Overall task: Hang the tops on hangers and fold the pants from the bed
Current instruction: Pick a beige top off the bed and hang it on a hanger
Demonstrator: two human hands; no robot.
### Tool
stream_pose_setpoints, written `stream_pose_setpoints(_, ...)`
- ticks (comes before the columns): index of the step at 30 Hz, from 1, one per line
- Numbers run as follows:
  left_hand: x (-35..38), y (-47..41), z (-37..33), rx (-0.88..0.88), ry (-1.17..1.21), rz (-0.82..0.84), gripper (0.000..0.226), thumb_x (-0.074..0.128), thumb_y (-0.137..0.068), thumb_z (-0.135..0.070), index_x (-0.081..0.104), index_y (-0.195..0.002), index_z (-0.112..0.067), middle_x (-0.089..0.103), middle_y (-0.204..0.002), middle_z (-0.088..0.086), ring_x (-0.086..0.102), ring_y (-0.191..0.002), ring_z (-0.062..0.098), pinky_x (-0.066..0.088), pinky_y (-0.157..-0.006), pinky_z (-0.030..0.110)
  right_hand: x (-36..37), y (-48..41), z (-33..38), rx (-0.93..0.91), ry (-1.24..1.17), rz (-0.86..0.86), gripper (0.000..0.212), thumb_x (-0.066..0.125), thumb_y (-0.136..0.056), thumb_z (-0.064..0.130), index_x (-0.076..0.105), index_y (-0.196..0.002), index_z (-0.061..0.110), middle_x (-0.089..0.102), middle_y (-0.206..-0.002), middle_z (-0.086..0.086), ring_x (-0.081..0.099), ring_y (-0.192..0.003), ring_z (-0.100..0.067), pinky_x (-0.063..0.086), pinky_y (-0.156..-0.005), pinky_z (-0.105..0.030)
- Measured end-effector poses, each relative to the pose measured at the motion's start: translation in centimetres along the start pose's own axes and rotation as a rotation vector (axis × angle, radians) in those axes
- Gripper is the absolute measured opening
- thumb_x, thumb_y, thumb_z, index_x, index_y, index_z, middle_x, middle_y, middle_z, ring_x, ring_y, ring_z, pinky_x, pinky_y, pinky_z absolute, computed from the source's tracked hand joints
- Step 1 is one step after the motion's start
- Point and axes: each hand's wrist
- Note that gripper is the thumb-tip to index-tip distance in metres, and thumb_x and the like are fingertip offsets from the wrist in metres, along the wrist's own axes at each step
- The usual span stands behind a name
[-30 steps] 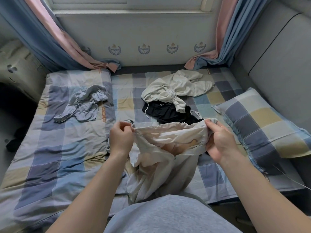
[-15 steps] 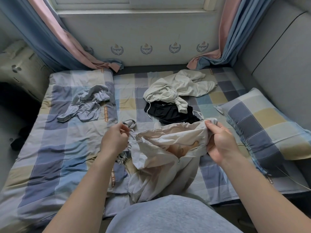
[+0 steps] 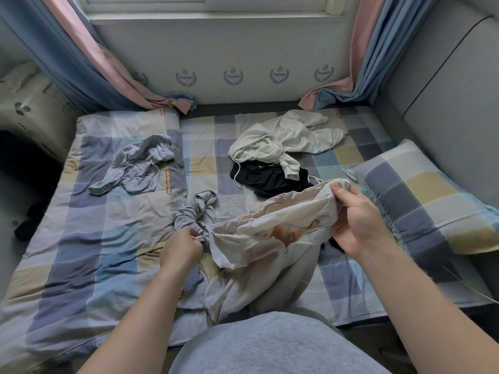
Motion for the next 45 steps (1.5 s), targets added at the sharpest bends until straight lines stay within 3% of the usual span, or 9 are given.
stream_pose_setpoints(3,0.9,0.5,-1.2,0.077,0.193,0.163,0.026,0.059,-0.095,-0.034,0.067,-0.115,-0.020,0.066,-0.114,0.002,0.060,-0.112,0.027,0.050,-0.094,0.042,0.4,0.2,-0.6,0.038,-0.028,0.026,0.021,0.054,-0.101,0.013,0.064,-0.083,0.014,0.068,-0.079,-0.007,0.070,-0.074,-0.021,0.062,-0.075,-0.040)
stream_pose_setpoints(8,2.1,2.6,-3.6,-0.348,0.775,0.742,0.066,0.063,-0.071,-0.083,0.057,-0.106,-0.027,0.058,-0.116,-0.001,0.063,-0.105,0.028,0.053,-0.074,0.042,0.5,0.6,-0.7,0.041,-0.078,0.078,0.033,0.053,-0.100,0.012,0.071,-0.072,0.014,0.068,-0.074,-0.008,0.071,-0.067,-0.021,0.059,-0.061,-0.034)
stream_pose_setpoints(15,4.8,3.2,-5.8,-0.423,1.073,0.883,0.054,0.073,-0.090,-0.039,0.057,-0.131,-0.008,0.062,-0.127,0.016,0.070,-0.103,0.032,0.058,-0.088,0.051,0.3,2.1,-0.1,0.082,-0.122,0.103,0.018,0.057,-0.088,0.020,0.073,-0.082,0.013,0.070,-0.087,-0.013,0.071,-0.082,-0.027,0.060,-0.075,-0.044)
stream_pose_setpoints(18,5.3,3.1,-6.7,-0.390,1.280,0.851,0.030,0.066,-0.096,-0.018,0.063,-0.123,-0.006,0.074,-0.105,0.016,0.074,-0.087,0.029,0.061,-0.067,0.042,-0.9,2.6,0.0,0.103,-0.122,-0.039,0.026,0.054,-0.093,0.023,0.062,-0.112,0.007,0.065,-0.108,-0.019,0.064,-0.102,-0.033,0.049,-0.093,-0.049)
stream_pose_setpoints(26,5.7,2.1,-7.9,-0.473,1.583,0.944,0.025,0.038,-0.105,-0.007,0.060,-0.104,0.005,0.070,-0.093,0.022,0.072,-0.085,0.031,0.060,-0.077,0.045,-8.9,4.7,-1.9,0.142,0.006,-0.513,0.041,0.034,-0.110,0.025,0.057,-0.135,0.002,0.064,-0.128,-0.023,0.066,-0.102,-0.034,0.052,-0.087,-0.047)
stream_pose_setpoints(33,6.4,4.9,-12.5,-0.307,1.143,1.143,0.036,0.052,-0.101,-0.034,0.066,-0.113,-0.003,0.073,-0.091,0.015,0.073,-0.080,0.025,0.064,-0.070,0.042,-14.1,8.7,-4.7,0.304,-0.140,-0.646,0.047,0.055,-0.098,0.045,0.068,-0.124,0.008,0.075,-0.110,-0.013,0.074,-0.094,-0.028,0.060,-0.078,-0.040)
stream_pose_setpoints(36,6.3,6.0,-13.7,-0.037,0.833,1.255,0.062,0.067,-0.087,-0.059,0.069,-0.125,-0.010,0.071,-0.117,0.017,0.068,-0.109,0.033,0.054,-0.098,0.046,-15.2,11.4,-4.9,0.337,-0.084,-0.536,0.057,0.074,-0.076,0.048,0.071,-0.117,0.009,0.075,-0.113,-0.013,0.073,-0.101,-0.028,0.055,-0.091,-0.042)
stream_pose_setpoints(38,6.1,6.9,-14.1,0.231,0.605,1.321,0.049,0.080,-0.081,-0.048,0.074,-0.109,-0.009,0.073,-0.106,0.015,0.070,-0.097,0.033,0.058,-0.081,0.039,-16.0,13.5,-5.5,0.373,0.016,-0.506,0.052,0.079,-0.073,0.029,0.070,-0.119,0.006,0.075,-0.112,-0.014,0.073,-0.096,-0.028,0.056,-0.089,-0.039)
stream_pose_setpoints(45,8.8,14.1,-14.3,0.759,-0.500,0.729,0.022,0.065,-0.077,-0.030,0.050,-0.076,-0.014,0.050,-0.062,-0.005,0.047,-0.053,0.010,0.037,-0.044,0.018,-17.7,22.3,-9.1,0.238,0.142,-0.778,0.014,0.065,-0.090,0.003,0.074,-0.101,0.007,0.077,-0.086,-0.010,0.072,-0.076,-0.024,0.055,-0.068,-0.032)
Point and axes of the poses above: each hand's wrist, its own y-axis away from the middle knuckle, its own x-axis out of the palm, z = x × y
